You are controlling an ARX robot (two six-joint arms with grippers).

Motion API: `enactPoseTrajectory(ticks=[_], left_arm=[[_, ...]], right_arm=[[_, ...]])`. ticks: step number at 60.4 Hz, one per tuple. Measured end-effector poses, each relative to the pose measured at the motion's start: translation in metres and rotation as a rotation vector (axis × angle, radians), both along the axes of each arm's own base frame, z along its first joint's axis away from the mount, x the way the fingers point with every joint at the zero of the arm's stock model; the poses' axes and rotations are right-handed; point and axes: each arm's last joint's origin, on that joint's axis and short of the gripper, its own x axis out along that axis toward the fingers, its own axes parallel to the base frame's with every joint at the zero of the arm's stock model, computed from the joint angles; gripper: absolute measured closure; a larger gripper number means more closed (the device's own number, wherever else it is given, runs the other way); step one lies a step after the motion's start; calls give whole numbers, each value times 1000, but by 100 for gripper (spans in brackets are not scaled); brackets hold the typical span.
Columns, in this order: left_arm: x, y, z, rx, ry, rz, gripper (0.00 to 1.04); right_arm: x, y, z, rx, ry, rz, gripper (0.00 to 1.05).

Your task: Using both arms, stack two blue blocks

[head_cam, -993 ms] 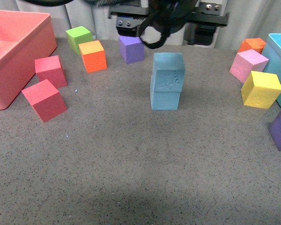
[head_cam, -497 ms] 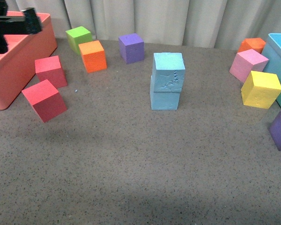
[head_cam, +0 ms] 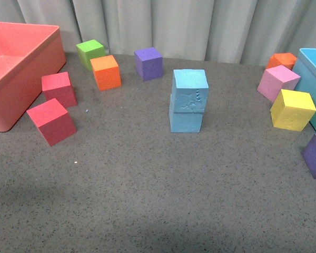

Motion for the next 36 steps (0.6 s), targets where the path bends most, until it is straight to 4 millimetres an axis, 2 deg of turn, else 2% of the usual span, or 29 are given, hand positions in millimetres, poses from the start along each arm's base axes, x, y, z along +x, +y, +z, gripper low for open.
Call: enactPoseTrajectory(ticks=[15,36], left_arm=[[-25,17,1,-1,0,0,101],[-42,18,8,-1,-24,6,101]], right_arm=[[0,0,0,0,0,0,10],[0,0,0,0,0,0,10]])
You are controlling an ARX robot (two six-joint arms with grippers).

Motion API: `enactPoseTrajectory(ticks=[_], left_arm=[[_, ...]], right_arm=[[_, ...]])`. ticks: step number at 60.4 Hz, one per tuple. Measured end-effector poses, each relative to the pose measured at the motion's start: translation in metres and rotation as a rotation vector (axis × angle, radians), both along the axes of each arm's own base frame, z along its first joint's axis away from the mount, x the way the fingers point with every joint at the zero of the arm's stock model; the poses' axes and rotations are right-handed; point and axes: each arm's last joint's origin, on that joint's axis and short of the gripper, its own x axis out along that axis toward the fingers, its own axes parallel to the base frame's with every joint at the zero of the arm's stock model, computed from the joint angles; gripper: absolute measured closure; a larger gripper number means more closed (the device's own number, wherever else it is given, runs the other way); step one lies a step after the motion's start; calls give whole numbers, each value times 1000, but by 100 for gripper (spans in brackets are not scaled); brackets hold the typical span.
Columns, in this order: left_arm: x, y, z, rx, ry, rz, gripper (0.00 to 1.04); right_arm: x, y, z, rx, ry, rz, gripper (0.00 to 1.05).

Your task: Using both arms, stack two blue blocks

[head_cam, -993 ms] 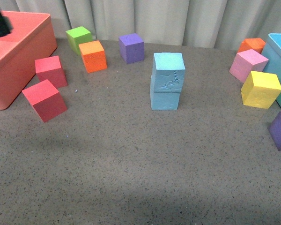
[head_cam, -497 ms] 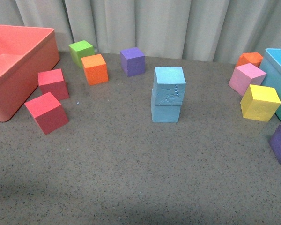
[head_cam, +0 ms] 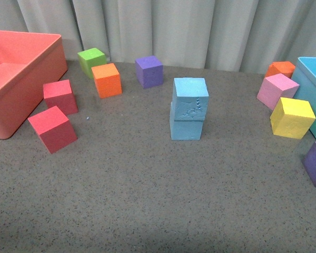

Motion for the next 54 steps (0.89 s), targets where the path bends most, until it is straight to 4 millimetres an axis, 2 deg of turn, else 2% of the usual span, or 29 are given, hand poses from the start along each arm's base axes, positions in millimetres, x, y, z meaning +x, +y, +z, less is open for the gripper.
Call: enactPoseTrajectory(ticks=[54], left_arm=[[-27,0,3,0,-12,0,101]], right_arm=[[0,0,0,0,0,0,10]])
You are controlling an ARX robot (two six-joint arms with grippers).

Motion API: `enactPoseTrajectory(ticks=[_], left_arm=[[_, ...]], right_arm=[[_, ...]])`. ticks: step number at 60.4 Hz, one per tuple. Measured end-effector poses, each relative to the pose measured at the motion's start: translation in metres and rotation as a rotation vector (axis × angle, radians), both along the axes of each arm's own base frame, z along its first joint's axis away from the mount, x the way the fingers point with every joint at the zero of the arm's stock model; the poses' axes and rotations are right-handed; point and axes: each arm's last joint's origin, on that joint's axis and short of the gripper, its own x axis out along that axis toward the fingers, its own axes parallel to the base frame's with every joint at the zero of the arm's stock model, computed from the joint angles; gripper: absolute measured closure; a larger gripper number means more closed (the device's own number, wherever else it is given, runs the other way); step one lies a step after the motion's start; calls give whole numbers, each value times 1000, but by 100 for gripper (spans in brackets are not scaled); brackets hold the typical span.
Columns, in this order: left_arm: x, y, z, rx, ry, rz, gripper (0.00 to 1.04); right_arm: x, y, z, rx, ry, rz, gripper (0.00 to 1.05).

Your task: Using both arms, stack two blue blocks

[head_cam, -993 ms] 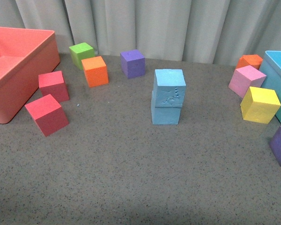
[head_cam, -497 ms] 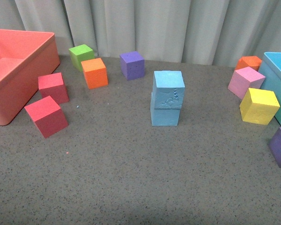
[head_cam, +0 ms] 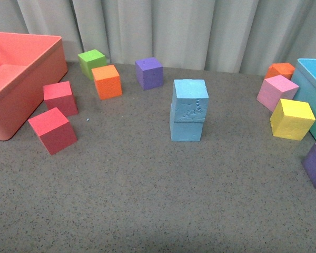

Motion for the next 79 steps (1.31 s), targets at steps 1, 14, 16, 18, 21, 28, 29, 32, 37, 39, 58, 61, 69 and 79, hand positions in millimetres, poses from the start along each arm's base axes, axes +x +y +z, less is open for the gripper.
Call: enactPoseTrajectory(ticks=[1,14,16,18,21,28,29,32,37,39,58,61,69,79], left_arm=[[0,0,0,0,0,0,101],[-11,0,-3,0,5,0,101],[-11,0,-3,0,6,-1,101],[-11,0,-3,0,6,0,101],[-11,0,-3,0,6,0,94],[-12,0,-3,0,5,0,73],[-12,0,-3,0,5,0,69],[-12,0,-3,0,5,0,60],[-12,0,-3,0,5,0,42],[-12,0,-3,0,5,-1,33],[-12,0,-3,3,5,0,7],[-12,0,-3,2,5,0,7],[-12,0,-3,3,5,0,7],[-12,0,-3,2,5,0,7]], right_arm=[[0,0,0,0,0,0,10],[0,0,0,0,0,0,10],[0,0,0,0,0,0,10],[0,0,0,0,0,0,10],[0,0,0,0,0,0,10],[0,0,0,0,0,0,10],[0,0,0,0,0,0,10],[0,0,0,0,0,0,10],[0,0,0,0,0,0,10],[0,0,0,0,0,0,10],[0,0,0,0,0,0,10],[0,0,0,0,0,0,10],[0,0,0,0,0,0,10],[0,0,0,0,0,0,10]])
